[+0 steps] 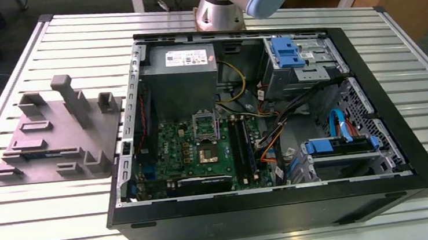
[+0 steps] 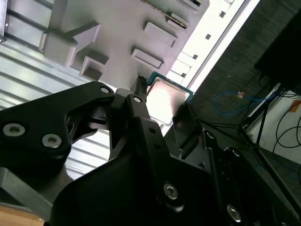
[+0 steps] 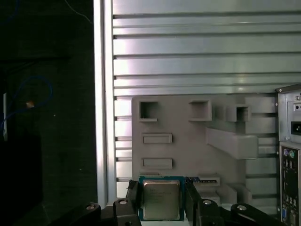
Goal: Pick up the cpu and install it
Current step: 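Pick up the cpu and move it towards the insertion slot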
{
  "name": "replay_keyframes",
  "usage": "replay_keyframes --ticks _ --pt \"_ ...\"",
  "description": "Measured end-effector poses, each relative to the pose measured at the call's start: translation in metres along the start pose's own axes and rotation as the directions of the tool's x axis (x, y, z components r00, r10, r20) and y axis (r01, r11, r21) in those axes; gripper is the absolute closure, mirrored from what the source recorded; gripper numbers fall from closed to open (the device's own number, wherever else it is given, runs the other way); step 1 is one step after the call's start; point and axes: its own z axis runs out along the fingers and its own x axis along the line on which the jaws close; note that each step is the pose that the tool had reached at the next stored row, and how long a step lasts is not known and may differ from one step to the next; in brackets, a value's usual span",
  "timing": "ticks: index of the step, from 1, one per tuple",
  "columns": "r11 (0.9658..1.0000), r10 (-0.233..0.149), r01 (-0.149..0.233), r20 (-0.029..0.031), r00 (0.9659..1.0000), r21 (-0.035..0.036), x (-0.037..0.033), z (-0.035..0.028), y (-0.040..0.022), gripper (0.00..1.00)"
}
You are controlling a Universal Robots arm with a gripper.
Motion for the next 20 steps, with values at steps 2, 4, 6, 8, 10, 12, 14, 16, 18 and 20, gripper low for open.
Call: replay_keyframes --ticks 2,4,6,8,10,12,14,16,18,20 --pt "1.0000 0.000 0.000 0.0001 1.0000 -0.0001 0.0000 -0.0033 0.0001 0.53" --pt "1.0000 0.000 0.000 0.0001 1.0000 0.0000 0.0000 -0.0072 0.0001 0.53" --pt "1.0000 0.000 0.000 0.0001 1.0000 -0.0001 0.0001 -0.0099 0.0001 0.53" --pt "1.0000 0.000 0.000 0.0003 1.0000 -0.0002 0.0001 -0.0103 0.0001 0.53" --pt "1.0000 0.000 0.000 0.0000 1.0000 -0.0002 0.0000 -0.0105 0.0001 0.53" --pt "1.0000 0.000 0.000 0.0000 1.0000 -0.0002 -0.0002 -0.0105 0.0001 0.53" --pt "1.0000 0.000 0.000 0.0000 1.0000 -0.0002 -0.0005 -0.0105 0.0002 0.53" --pt "1.0000 0.000 0.000 0.0001 1.0000 -0.0003 -0.0009 -0.0104 0.0002 0.53" --pt "1.0000 0.000 0.000 0.0001 1.0000 -0.0003 -0.0013 -0.0104 0.0002 0.53" --pt "1.0000 0.000 0.000 0.0001 1.0000 -0.0003 -0.0019 -0.0104 0.0002 0.53"
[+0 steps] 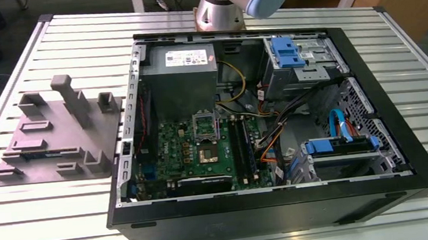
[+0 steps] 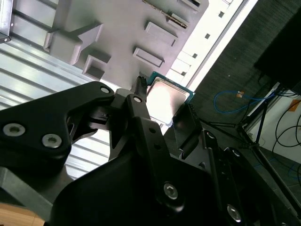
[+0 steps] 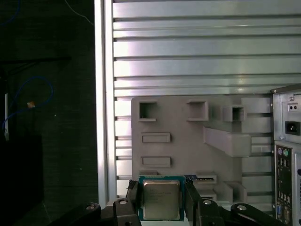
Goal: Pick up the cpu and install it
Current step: 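Pick up the cpu and move it towards the insertion slot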
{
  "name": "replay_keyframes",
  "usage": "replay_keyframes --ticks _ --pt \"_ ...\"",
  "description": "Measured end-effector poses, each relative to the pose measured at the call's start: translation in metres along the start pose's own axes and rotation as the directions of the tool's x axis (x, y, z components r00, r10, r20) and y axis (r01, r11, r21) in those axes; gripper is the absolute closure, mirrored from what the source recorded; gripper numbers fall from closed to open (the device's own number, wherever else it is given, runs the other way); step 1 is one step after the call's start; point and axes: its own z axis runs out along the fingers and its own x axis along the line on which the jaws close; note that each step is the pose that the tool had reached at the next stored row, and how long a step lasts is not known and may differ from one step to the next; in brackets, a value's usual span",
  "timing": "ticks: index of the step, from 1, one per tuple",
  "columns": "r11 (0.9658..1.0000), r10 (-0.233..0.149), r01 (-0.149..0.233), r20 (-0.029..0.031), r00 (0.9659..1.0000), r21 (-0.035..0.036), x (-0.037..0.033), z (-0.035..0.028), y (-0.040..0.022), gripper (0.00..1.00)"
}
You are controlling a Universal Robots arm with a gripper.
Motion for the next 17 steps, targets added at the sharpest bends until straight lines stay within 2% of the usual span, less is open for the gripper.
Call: replay_keyframes --ticks 3,5,17 --pt "1.0000 0.000 0.000 -0.0001 1.0000 0.0001 -0.0006 0.0000 0.0000 0.53" --pt "1.0000 0.000 0.000 0.0000 1.0000 0.0000 -0.0039 0.0000 0.0001 0.53" --pt "1.0000 0.000 0.000 0.0000 1.0000 0.0000 -0.0082 0.0000 0.0003 0.53"
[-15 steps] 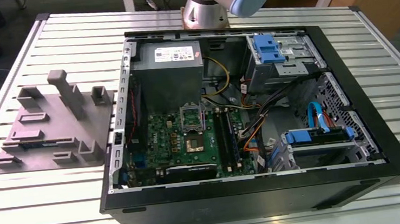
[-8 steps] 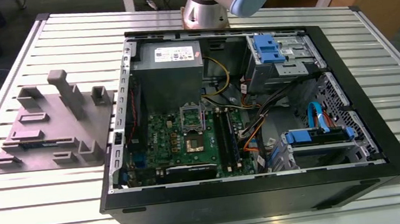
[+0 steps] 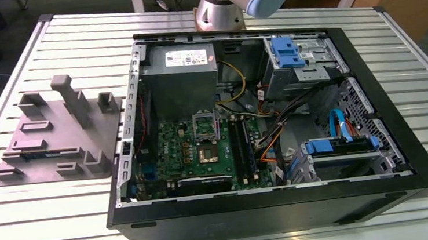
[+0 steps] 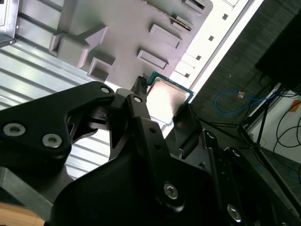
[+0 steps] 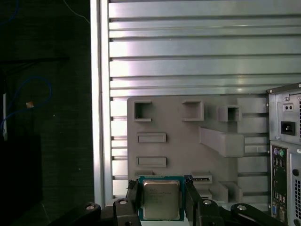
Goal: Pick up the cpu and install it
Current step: 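Pick up the cpu and move it towards the insertion slot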
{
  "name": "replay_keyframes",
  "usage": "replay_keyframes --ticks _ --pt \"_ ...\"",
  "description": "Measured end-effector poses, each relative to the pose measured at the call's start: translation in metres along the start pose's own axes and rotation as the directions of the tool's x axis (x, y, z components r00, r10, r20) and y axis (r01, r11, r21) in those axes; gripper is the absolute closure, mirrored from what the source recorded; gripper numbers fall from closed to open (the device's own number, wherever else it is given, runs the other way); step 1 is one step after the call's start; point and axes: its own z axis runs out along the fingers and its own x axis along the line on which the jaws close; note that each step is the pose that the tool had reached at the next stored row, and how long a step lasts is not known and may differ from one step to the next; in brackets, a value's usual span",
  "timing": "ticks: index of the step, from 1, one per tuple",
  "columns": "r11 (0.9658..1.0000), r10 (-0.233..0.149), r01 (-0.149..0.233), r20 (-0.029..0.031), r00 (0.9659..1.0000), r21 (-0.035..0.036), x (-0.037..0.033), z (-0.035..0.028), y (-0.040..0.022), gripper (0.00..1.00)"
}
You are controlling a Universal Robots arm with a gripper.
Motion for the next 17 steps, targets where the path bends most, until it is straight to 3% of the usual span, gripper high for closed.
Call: replay_keyframes --ticks 17 --pt "1.0000 0.000 0.000 0.0000 1.0000 0.0000 -0.0033 0.0000 0.0001 0.53"
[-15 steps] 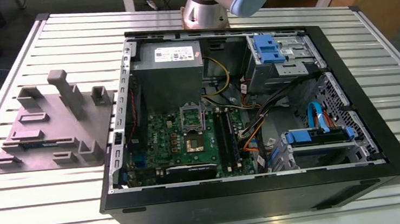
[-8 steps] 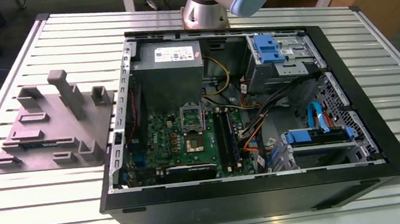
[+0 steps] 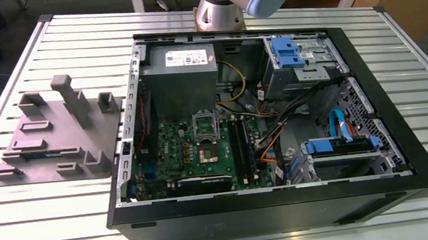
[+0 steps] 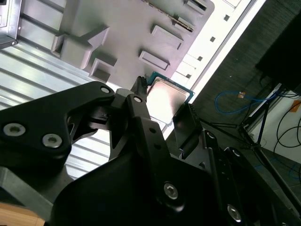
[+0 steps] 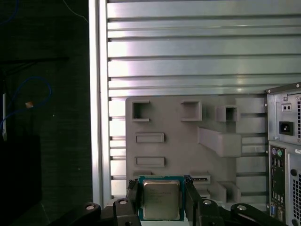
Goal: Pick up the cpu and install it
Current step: 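Pick up the cpu and move it towards the insertion slot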
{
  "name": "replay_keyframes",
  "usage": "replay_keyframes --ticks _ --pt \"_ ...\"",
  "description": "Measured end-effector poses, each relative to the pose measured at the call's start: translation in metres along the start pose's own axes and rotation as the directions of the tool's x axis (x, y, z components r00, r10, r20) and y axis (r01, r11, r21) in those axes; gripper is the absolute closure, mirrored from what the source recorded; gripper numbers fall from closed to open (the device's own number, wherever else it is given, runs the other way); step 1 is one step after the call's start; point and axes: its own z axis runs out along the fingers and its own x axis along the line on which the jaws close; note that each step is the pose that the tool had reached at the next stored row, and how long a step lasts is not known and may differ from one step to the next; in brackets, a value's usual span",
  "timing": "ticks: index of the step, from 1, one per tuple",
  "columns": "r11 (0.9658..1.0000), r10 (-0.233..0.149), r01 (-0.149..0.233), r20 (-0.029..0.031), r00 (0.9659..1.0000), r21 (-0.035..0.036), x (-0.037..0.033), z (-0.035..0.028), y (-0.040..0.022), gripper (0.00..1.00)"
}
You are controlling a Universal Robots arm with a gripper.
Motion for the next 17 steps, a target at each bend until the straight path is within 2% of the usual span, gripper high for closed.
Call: replay_keyframes --ticks 3,17 --pt "1.0000 0.000 0.000 0.0000 1.0000 0.0000 -0.0019 -0.0009 0.0001 0.53" --pt "1.0000 0.000 0.000 0.0000 1.0000 0.0001 -0.0019 -0.0057 0.0001 0.53"
